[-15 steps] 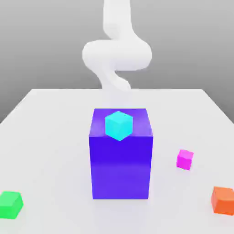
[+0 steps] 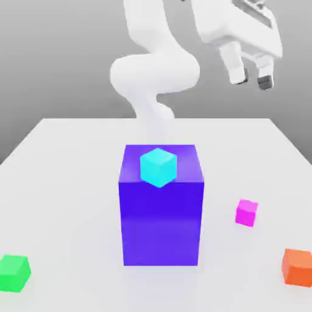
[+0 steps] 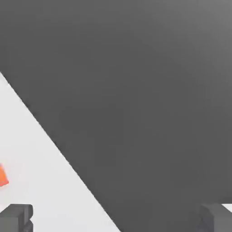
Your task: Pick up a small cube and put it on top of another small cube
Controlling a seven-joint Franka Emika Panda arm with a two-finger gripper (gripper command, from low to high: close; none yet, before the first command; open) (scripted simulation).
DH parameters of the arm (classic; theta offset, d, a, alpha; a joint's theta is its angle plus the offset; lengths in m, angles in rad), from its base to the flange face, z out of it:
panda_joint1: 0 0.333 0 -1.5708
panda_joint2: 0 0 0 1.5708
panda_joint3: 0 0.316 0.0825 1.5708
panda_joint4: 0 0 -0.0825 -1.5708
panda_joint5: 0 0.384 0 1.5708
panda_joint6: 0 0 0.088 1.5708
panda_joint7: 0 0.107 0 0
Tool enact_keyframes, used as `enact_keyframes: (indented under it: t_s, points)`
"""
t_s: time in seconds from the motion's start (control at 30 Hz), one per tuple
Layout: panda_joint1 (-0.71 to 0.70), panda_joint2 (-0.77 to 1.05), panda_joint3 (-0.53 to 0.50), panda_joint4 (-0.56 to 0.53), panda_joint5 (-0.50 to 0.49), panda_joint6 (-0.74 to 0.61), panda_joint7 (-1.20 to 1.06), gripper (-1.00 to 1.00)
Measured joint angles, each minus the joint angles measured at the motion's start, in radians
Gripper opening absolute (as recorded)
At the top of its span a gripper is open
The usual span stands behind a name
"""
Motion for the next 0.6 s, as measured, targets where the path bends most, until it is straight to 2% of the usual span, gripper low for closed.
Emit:
enact_keyframes:
  t_s: [0.6]
  points:
    - [0.38, 0.319, -0.025, -0.279, 0.009, 0.257, -0.803, 0.0]
